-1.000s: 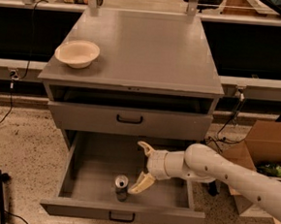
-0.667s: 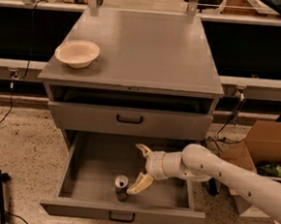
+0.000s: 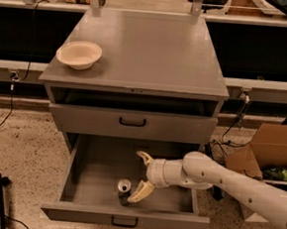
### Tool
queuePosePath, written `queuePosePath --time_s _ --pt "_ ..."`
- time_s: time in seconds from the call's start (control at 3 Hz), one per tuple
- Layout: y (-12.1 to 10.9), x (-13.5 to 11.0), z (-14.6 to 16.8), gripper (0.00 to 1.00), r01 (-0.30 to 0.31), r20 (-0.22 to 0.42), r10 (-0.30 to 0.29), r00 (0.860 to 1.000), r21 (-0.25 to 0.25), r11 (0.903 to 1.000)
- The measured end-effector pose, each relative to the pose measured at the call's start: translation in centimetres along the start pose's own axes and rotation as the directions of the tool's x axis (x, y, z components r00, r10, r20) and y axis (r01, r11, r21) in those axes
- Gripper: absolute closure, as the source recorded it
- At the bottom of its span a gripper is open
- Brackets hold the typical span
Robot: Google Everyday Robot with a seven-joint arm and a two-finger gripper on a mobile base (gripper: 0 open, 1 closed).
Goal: Pick redbull can from middle drawer and place on counter
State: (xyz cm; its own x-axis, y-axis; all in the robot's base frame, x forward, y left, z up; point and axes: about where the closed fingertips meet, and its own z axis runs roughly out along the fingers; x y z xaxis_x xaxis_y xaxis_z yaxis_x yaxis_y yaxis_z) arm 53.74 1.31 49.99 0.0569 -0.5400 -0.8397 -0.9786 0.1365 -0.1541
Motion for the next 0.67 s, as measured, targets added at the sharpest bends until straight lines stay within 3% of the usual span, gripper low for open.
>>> queuePosePath --time_s 0.67 --pt "1.9 1.9 4.0 0.02 0.048 0.054 -0.047 0.997 -0.024 0.9985"
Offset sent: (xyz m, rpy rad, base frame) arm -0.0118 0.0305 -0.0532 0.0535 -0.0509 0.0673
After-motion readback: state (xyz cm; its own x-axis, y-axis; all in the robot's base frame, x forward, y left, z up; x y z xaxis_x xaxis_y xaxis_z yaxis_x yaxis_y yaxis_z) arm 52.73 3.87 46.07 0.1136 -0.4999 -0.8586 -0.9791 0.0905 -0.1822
